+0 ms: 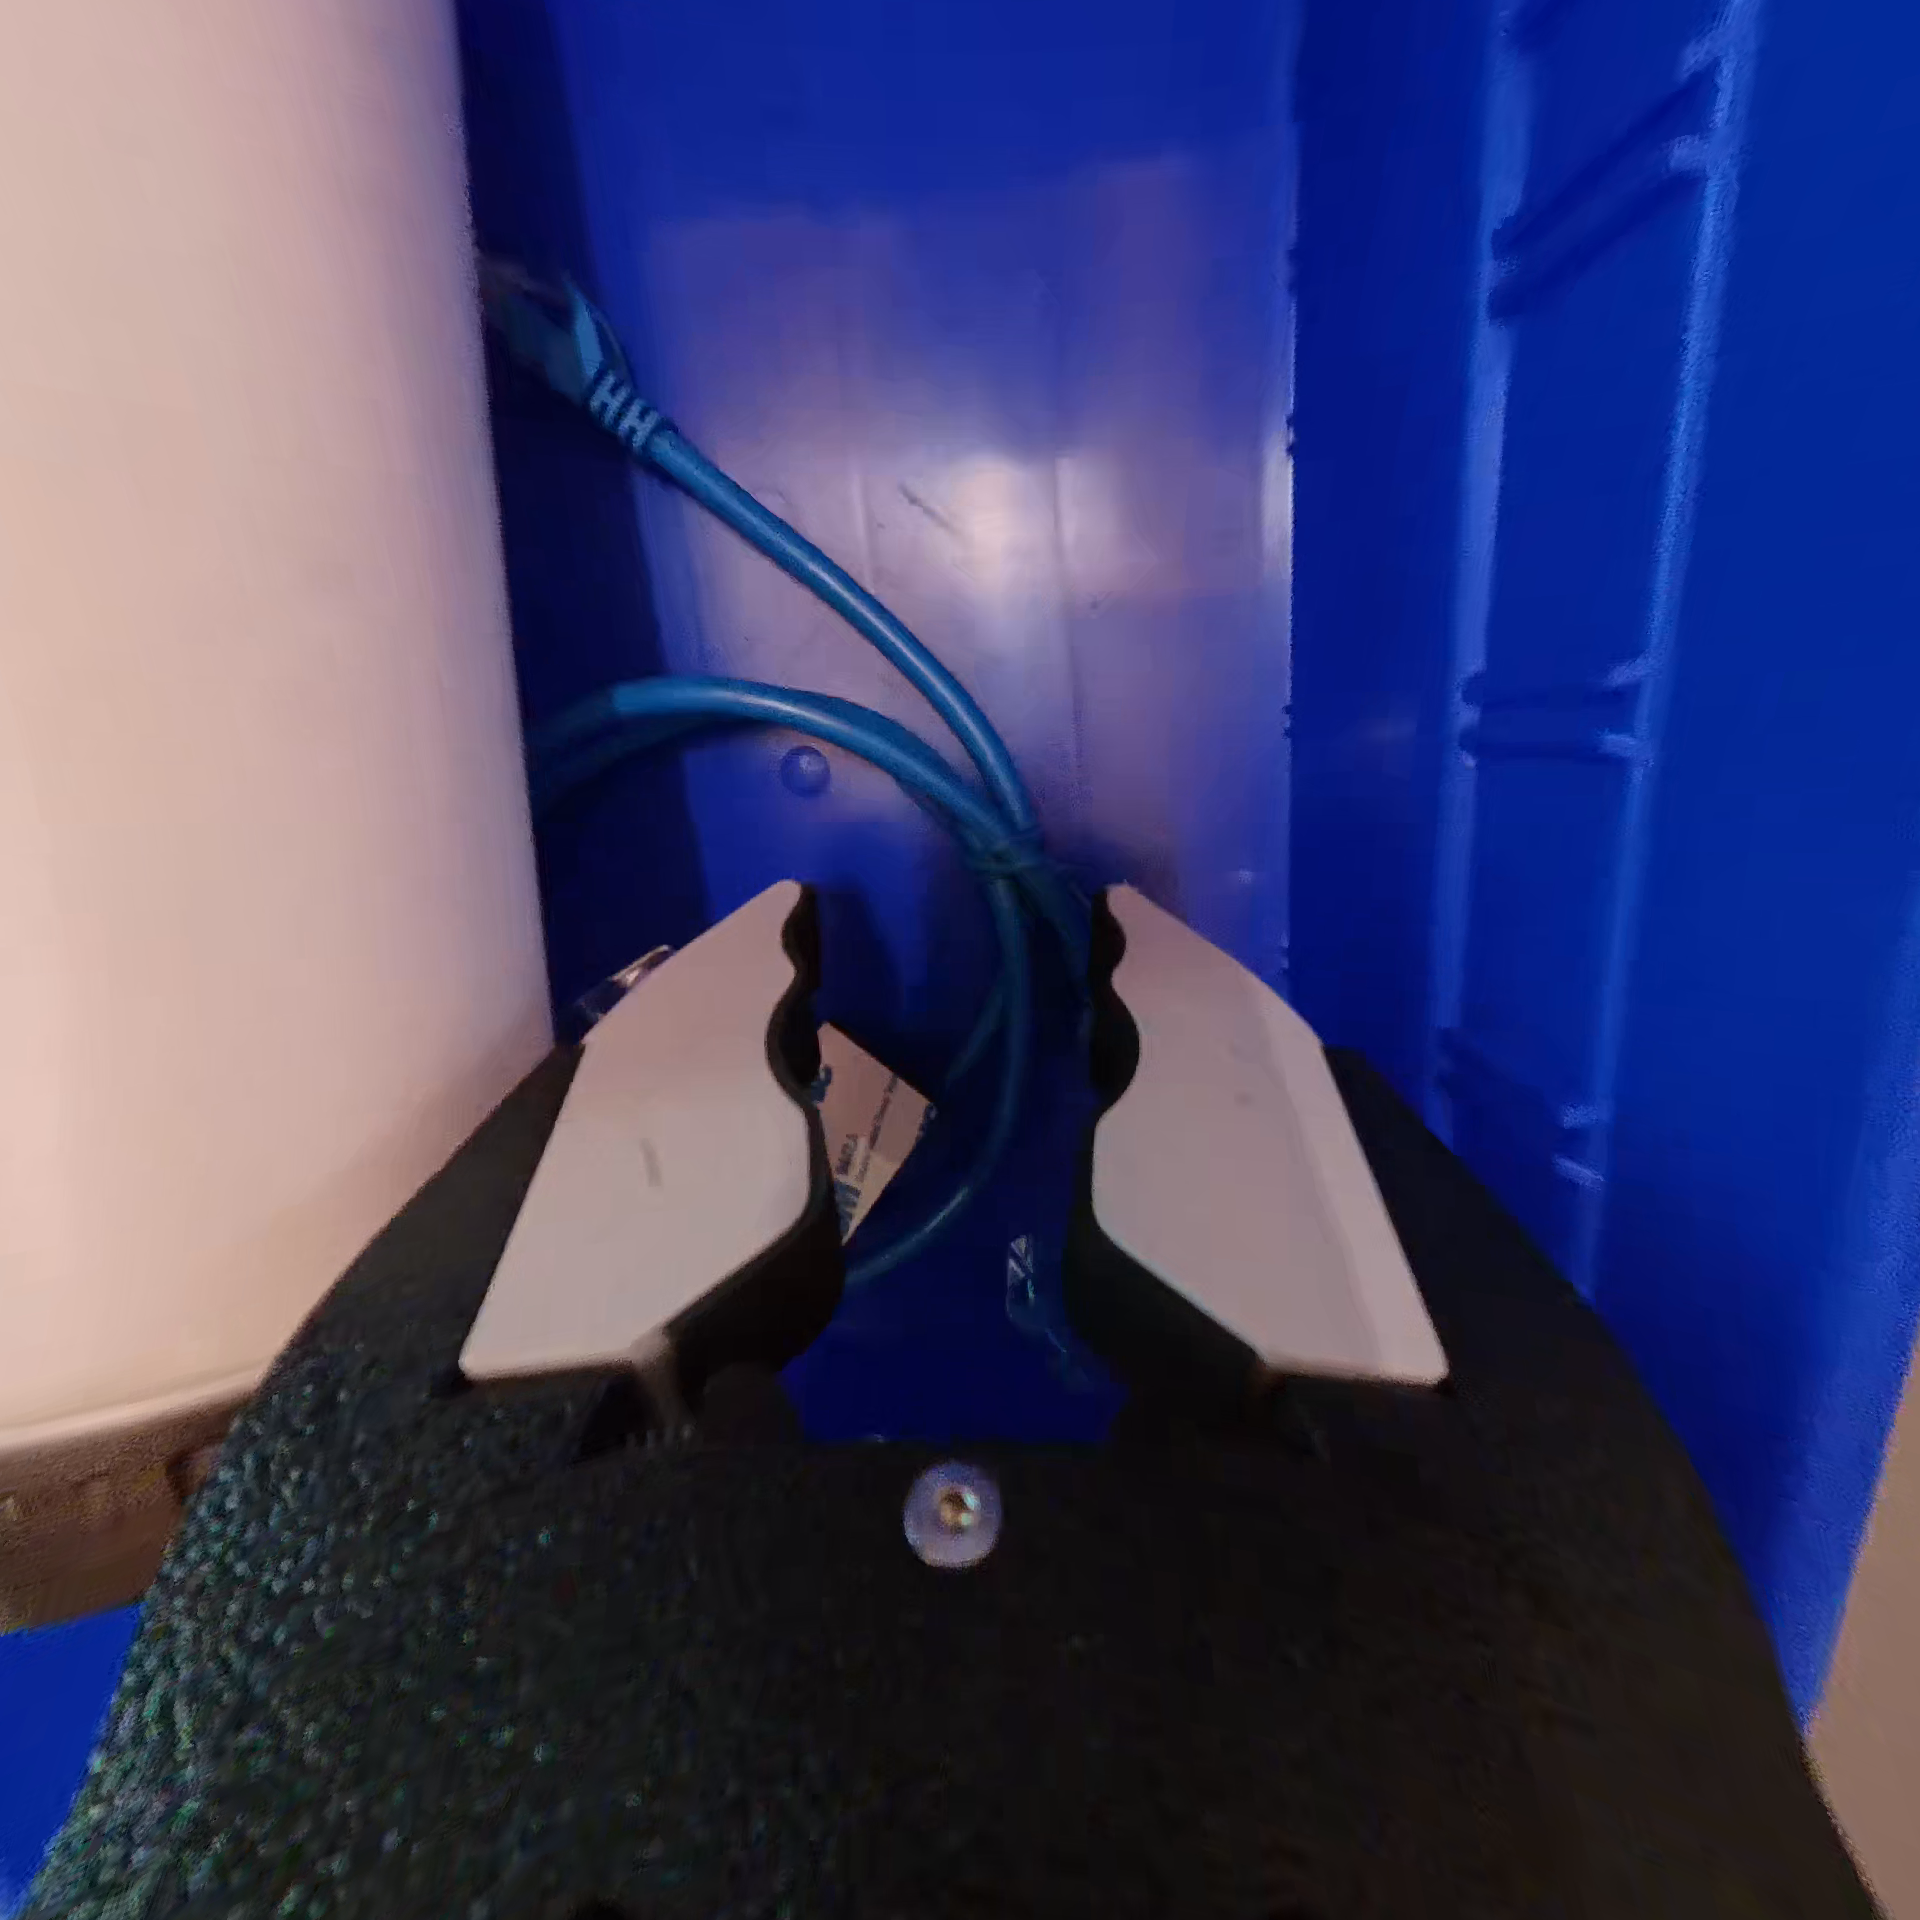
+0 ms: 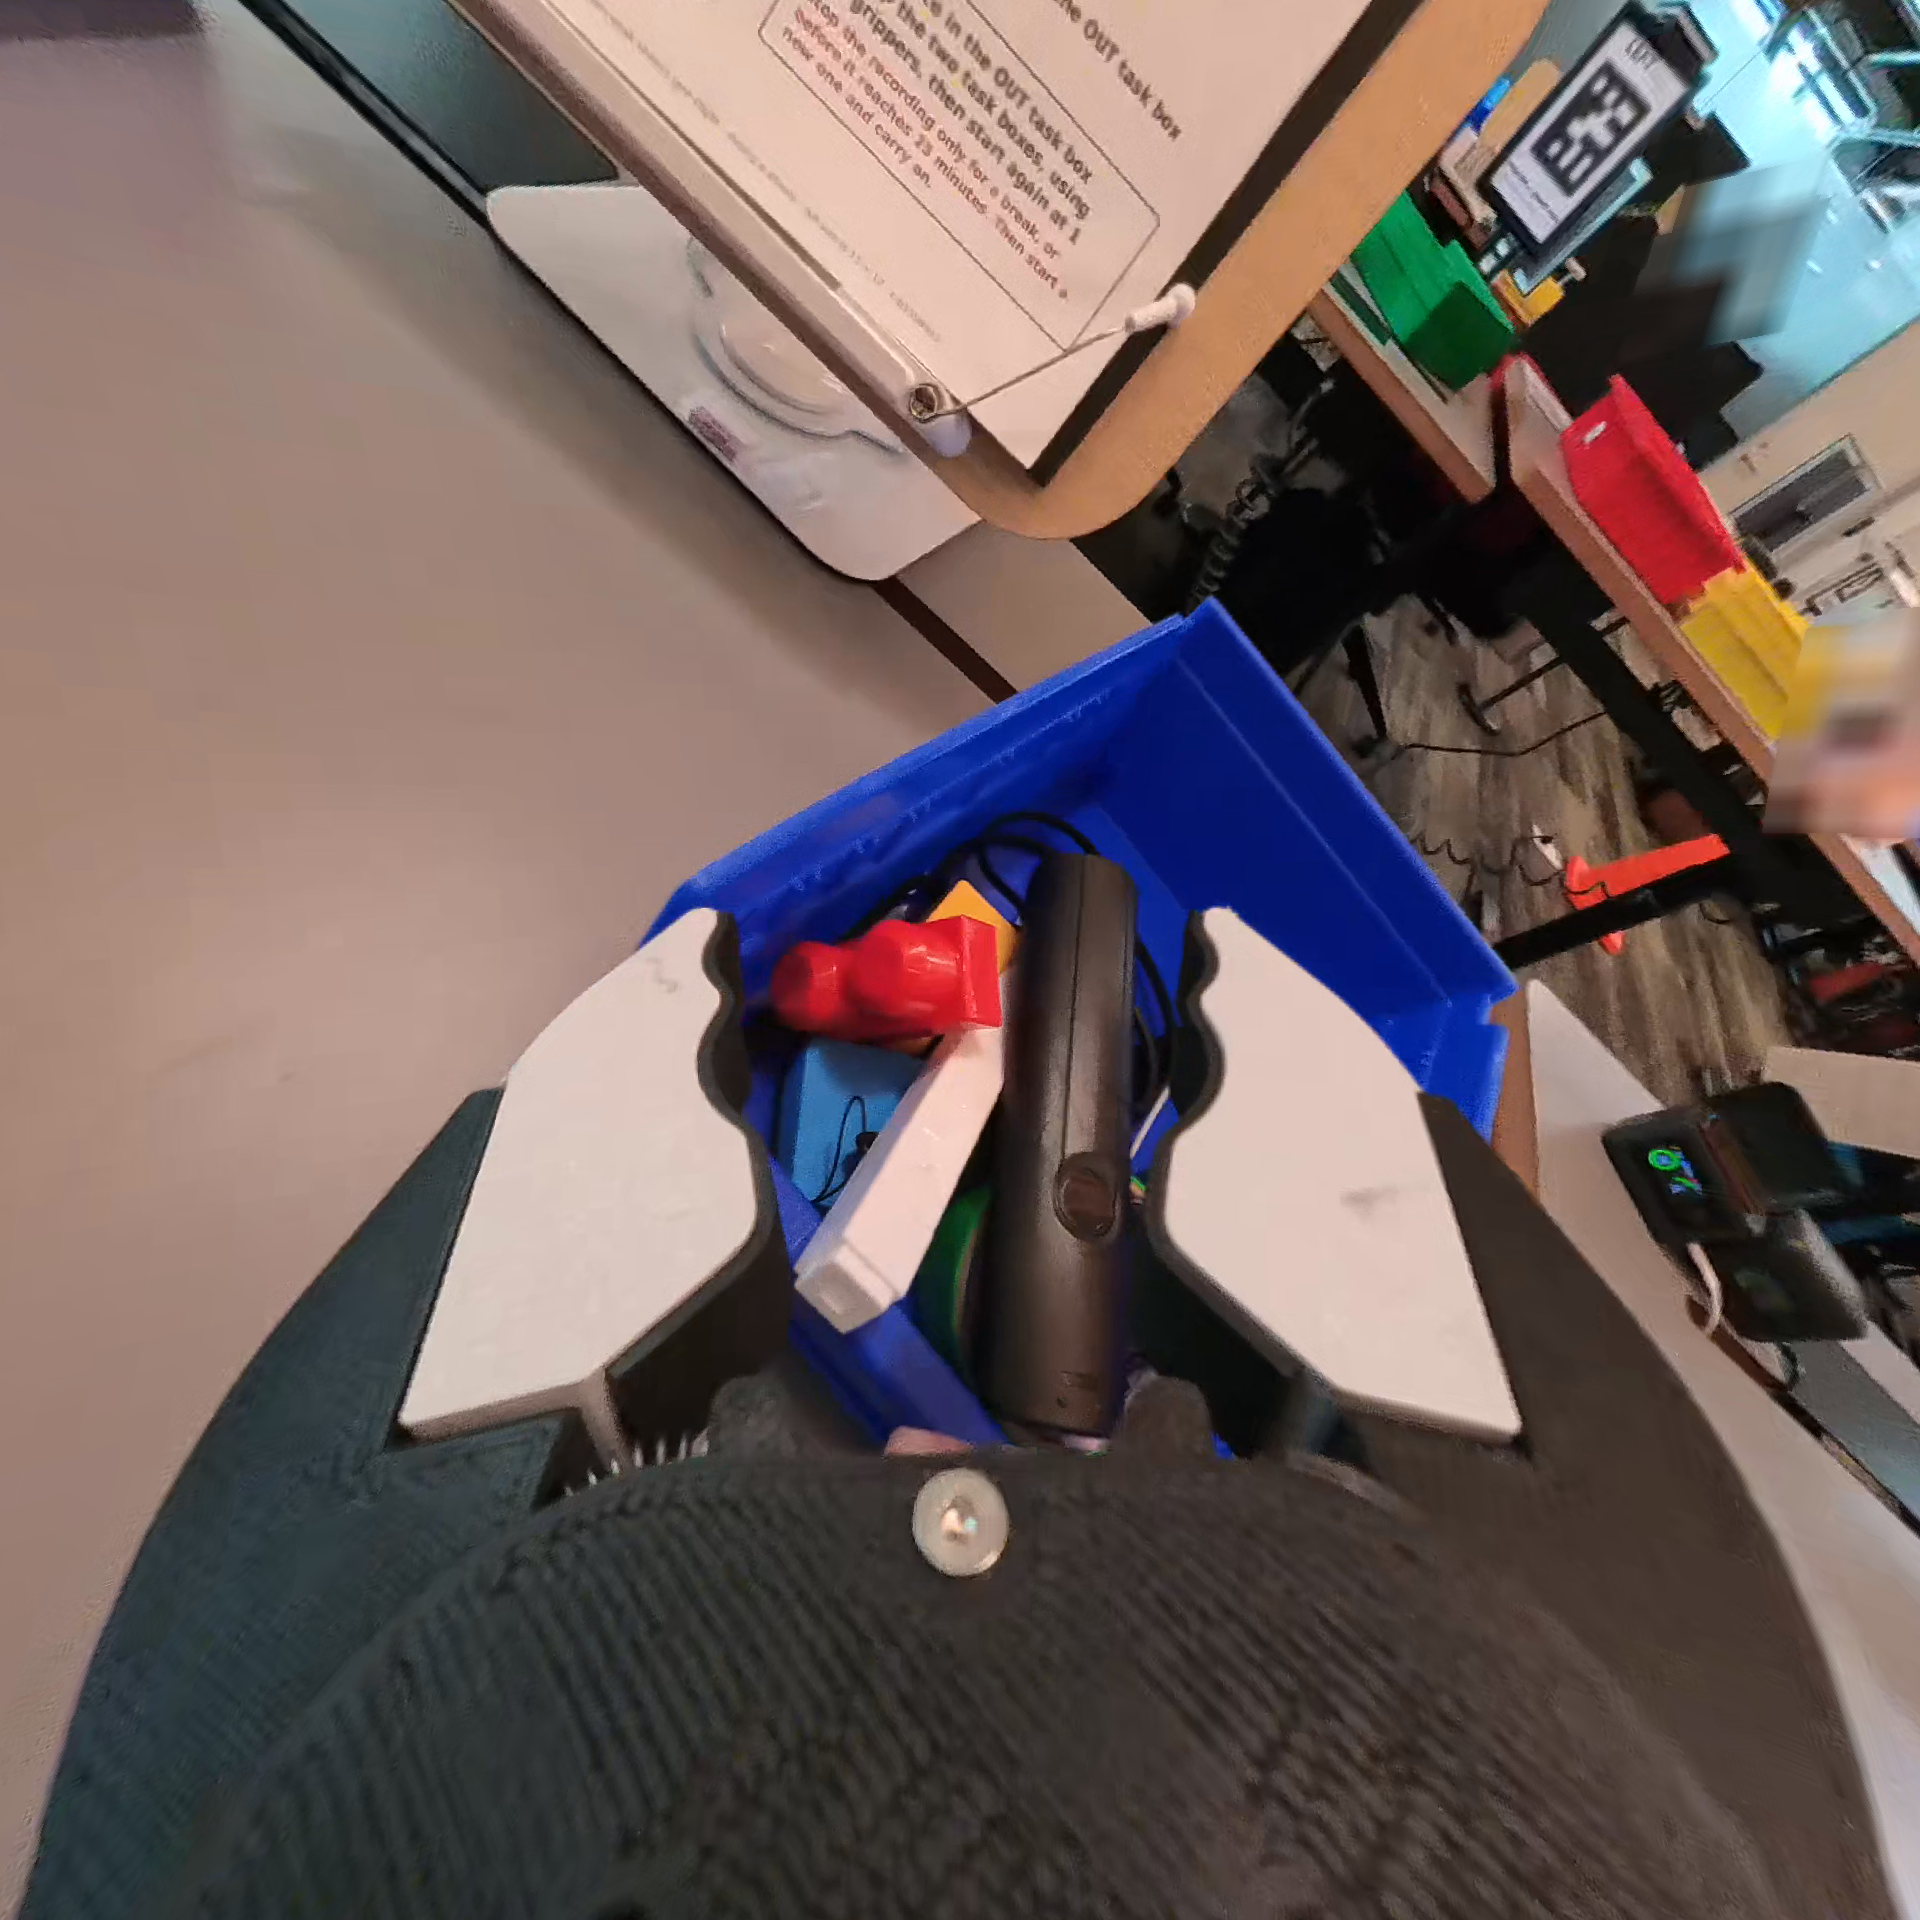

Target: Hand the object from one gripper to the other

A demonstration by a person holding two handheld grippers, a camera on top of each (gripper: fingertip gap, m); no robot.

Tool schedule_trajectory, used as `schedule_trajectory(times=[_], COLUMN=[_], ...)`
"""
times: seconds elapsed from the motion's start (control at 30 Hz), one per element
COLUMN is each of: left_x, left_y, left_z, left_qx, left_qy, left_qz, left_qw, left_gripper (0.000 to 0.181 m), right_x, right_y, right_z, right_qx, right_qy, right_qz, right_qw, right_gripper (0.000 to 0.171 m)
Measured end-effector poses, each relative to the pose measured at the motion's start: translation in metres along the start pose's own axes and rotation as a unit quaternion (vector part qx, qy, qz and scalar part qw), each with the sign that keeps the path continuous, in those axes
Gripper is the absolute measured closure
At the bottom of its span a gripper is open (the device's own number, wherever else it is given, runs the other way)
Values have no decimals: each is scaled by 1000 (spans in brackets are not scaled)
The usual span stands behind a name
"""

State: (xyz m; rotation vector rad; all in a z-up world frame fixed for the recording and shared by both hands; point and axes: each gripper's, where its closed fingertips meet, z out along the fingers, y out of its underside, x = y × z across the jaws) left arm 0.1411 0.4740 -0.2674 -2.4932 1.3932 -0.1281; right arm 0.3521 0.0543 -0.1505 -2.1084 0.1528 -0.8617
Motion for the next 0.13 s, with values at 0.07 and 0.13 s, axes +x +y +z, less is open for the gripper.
schedule_trajectory(times=[0.07, 0.13], left_x=[0, -2], left_y=[-3, -5], left_z=[1, 4], left_qx=[6, 7], left_qy=[-27, -36], left_qz=[23, 9], left_qw=[999, 999], left_gripper=[138, 142], right_x=[6, -1], right_y=[-2, -4], right_z=[1, 3], right_qx=[3, 15], right_qy=[21, -3], right_qz=[1, 9], right_qw=[1000, 1000], right_gripper=[92, 92])
